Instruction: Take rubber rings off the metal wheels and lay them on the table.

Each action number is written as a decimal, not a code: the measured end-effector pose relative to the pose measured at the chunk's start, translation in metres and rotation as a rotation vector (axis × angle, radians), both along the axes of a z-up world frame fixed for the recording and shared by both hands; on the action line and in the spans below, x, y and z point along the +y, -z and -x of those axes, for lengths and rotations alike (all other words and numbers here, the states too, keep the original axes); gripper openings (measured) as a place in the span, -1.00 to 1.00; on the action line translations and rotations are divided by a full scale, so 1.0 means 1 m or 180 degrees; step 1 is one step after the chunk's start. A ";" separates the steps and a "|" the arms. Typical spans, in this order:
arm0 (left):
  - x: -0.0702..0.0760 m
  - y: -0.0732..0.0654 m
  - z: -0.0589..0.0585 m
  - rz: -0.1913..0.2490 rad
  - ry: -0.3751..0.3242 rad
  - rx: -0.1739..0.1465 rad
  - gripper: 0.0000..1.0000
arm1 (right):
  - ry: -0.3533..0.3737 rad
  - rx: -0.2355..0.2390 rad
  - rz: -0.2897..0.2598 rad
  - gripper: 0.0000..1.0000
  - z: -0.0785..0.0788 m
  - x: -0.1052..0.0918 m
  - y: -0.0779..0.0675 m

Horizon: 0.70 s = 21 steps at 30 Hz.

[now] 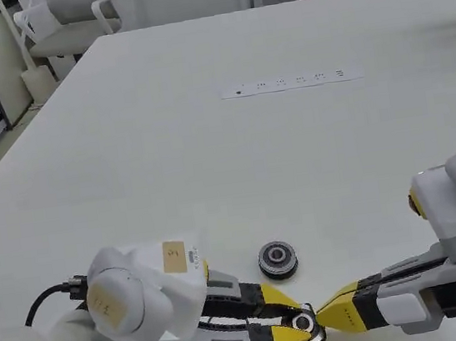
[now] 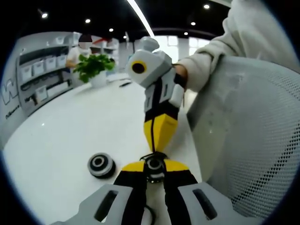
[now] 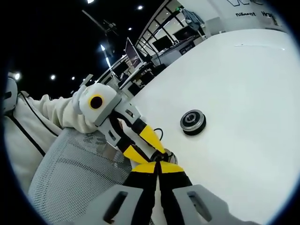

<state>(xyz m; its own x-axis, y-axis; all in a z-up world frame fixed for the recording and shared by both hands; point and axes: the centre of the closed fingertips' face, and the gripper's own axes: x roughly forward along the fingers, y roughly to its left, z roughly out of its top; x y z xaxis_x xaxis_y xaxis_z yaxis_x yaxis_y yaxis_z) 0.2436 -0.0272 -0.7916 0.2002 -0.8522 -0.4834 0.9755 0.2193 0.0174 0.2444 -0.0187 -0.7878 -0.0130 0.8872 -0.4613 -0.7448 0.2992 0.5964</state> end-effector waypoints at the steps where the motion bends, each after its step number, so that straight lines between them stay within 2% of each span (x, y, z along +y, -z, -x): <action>1: 0.000 0.000 0.000 -0.0002 -0.0001 -0.0001 -0.74 | -0.0010 -0.0006 -0.0004 -1.00 0.000 0.001 0.000; 10: 0.000 0.000 0.000 -0.0009 -0.0022 0.0023 -0.73 | -0.0161 -0.0197 0.0011 -1.00 0.005 0.004 -0.002; 14: 0.000 -0.001 -0.001 0.0039 -0.0060 0.0111 -0.73 | -0.0167 -0.0225 0.0027 -1.00 0.003 0.002 -0.001; 17: -0.001 -0.001 0.000 0.0019 -0.0064 0.0121 -0.72 | -0.0187 -0.0248 0.0014 -1.00 0.003 0.002 -0.002; 21: 0.000 -0.001 0.001 -0.0075 -0.0022 0.0149 -0.72 | -0.0192 -0.0268 -0.0003 -1.00 0.002 0.001 -0.004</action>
